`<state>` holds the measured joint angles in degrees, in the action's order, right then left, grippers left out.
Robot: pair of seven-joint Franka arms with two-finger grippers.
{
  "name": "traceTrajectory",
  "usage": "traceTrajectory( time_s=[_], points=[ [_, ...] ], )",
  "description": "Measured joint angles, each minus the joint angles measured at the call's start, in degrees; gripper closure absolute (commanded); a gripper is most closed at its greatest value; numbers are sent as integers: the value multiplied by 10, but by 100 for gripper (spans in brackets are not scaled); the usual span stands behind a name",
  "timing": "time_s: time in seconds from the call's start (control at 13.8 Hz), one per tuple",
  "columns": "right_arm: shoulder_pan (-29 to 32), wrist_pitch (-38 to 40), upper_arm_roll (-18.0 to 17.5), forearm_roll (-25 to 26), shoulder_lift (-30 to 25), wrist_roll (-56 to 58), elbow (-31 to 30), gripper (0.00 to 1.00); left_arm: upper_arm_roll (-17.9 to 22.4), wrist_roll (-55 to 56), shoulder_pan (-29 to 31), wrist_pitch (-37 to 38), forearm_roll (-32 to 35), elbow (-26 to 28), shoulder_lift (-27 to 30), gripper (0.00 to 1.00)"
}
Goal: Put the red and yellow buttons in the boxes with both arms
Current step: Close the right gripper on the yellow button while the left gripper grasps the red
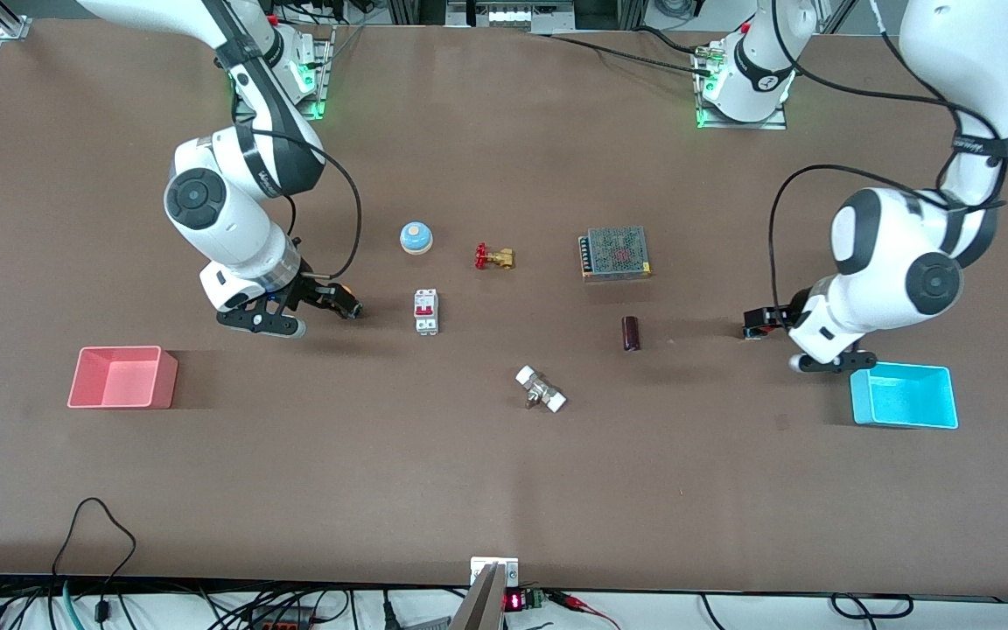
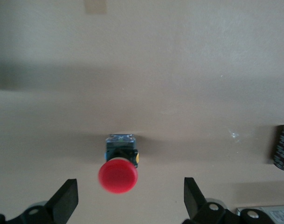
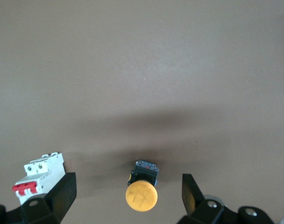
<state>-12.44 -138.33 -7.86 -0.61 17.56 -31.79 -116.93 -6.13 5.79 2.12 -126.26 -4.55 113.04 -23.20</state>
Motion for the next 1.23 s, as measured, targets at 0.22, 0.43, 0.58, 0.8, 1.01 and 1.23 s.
traceTrajectory(
  time_s=[0.22, 0.43, 0.58, 0.8, 1.01, 1.23],
  points=[
    [0, -12, 1, 0, 17, -57, 0, 0, 0, 0, -4, -34, 0, 10, -27, 0],
    [-4, -13, 1, 7, 30, -59, -1, 0, 2, 0, -2, -51, 5, 10, -41, 0],
    [-18, -13, 0, 32, 45, -54, -2, 0, 2, -1, -1, -54, 6, 10, -46, 0],
    [-32, -13, 0, 58, 62, -54, -2, 0, 2, -3, -1, -55, 7, 13, -55, 0],
    [-32, -13, 3, 61, 65, -42, -2, 0, 2, -6, -1, -55, 8, 27, -58, 11],
    [-32, -13, 4, 61, 73, -35, -2, 7, 2, -20, -1, -55, 8, 28, -58, 34]
  ],
)
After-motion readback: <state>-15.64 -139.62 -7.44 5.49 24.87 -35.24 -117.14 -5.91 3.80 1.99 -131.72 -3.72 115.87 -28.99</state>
